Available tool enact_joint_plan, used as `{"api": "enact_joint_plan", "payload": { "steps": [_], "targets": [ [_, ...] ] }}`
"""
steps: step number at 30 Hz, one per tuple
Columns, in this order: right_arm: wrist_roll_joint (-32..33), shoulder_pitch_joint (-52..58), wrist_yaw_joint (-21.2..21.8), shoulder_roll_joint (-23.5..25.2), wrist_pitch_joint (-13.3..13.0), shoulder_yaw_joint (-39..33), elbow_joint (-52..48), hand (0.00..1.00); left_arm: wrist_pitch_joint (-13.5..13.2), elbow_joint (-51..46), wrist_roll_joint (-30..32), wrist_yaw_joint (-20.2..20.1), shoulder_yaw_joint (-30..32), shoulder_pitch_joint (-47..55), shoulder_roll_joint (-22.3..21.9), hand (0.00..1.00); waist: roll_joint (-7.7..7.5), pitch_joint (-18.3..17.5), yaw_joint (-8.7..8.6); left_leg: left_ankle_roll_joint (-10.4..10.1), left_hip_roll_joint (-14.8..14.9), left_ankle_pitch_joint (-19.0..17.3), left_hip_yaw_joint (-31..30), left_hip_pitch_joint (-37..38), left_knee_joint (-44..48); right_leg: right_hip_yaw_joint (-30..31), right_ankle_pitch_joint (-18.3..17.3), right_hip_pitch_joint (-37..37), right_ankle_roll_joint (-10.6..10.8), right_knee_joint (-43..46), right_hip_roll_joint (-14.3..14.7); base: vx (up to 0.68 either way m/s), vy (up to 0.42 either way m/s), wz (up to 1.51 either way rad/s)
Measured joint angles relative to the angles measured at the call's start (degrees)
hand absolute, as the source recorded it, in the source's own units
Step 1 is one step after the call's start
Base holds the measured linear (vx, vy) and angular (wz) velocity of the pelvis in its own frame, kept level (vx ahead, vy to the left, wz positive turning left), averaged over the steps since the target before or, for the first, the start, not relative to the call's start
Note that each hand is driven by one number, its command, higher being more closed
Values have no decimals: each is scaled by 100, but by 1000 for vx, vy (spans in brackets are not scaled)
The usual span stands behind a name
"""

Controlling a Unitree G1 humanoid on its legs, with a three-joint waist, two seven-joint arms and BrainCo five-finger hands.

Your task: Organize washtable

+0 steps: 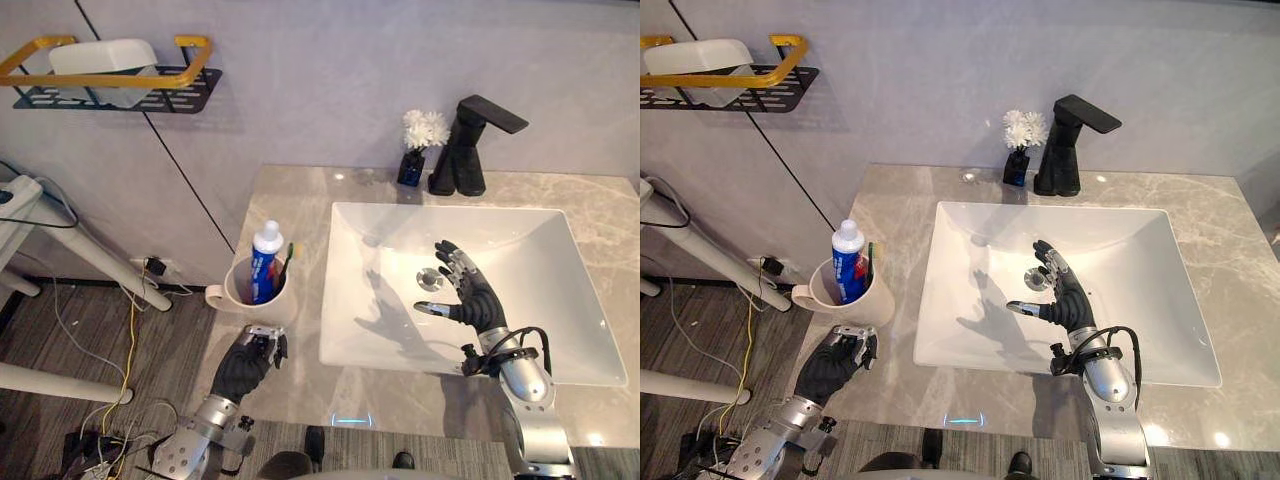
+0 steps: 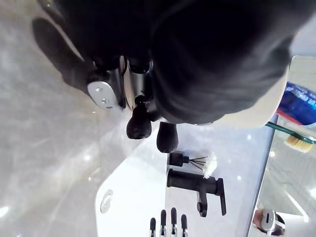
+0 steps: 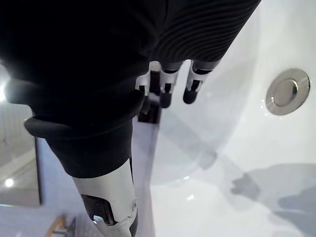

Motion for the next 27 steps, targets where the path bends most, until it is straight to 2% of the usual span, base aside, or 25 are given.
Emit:
{"api": "enact_joint_plan", "payload": {
  "steps": [9, 14, 27],
  "targets": [
    [-1, 2, 17, 0, 7, 6, 0, 0, 85, -63, 224, -101, 3, -108, 90, 100, -8, 3, -2, 0, 1, 1, 105, 7, 9, 77, 1, -36, 0, 0, -2, 3, -1, -4],
    [-1, 7, 131, 0, 102, -2, 0, 0, 99, -77, 396, -86, 101, -142, 115, 100, -16, 6, -3, -1, 6, 0, 137, 26, 7, 111, 8, -35, -9, 0, 0, 2, -1, -3],
    [-2, 26, 250, 3, 126, -15, -1, 0, 173, 9, 661, 67, 961, -284, 109, 100, -37, 5, 3, -13, 90, -35, 212, 43, -23, 194, 121, -32, -58, -92, 95, -12, -7, -4]
  ]
}}
